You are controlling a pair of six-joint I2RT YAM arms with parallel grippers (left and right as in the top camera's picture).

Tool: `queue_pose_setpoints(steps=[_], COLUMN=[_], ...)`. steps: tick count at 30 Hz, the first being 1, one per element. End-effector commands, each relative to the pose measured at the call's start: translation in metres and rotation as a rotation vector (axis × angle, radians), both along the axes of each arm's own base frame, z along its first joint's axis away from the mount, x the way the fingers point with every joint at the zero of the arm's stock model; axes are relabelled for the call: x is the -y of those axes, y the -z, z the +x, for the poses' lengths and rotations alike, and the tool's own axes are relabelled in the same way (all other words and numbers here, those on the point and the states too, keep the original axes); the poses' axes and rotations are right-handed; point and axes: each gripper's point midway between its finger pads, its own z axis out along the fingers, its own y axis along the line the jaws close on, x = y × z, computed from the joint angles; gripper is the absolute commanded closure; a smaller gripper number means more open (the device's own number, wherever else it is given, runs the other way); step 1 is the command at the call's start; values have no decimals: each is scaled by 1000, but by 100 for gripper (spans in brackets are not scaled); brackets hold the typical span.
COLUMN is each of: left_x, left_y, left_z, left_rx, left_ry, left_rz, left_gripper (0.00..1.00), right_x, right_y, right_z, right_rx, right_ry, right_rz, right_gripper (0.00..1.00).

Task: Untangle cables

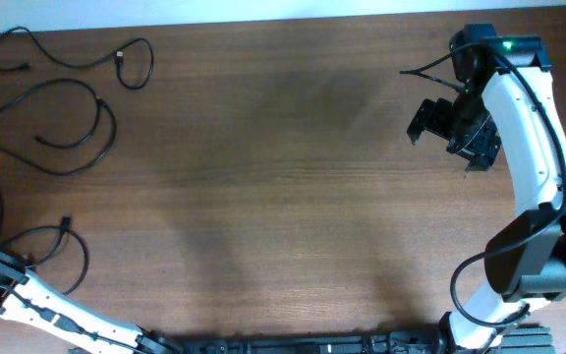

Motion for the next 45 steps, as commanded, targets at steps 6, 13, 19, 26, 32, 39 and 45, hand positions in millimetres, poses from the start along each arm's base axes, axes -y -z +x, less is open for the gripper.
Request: queue_pose_setpoints(steps=[6, 13, 19, 26, 32, 39, 45], left_x=[31, 183, 326, 399, 397, 393, 394], left_y=[-53, -117, -174, -359, -346, -262, -214], left_z=[93, 214, 230, 141, 39, 14, 24], left_rx=[530, 728, 538, 885, 831, 1022, 861], left_ry=[-46, 404, 779, 947, 929, 793, 819], left_rz=[-216, -396, -111, 225, 284, 326, 277], left_gripper=[64, 14, 1, 1, 1, 1, 1], right_x=[2, 2, 2, -6, -21, -32, -57], right_y=[-1, -1, -1, 0, -2, -87, -203], right_z=[-1, -1, -1, 10, 2, -50, -165], right_rx=[-1, -1, -1, 43, 23, 226, 789], right_ry=[4, 4, 4, -9, -151, -284, -552], right_rz=[-10, -10, -9, 35, 131, 51, -6], right_gripper=[2, 2, 2, 2, 2, 1, 2])
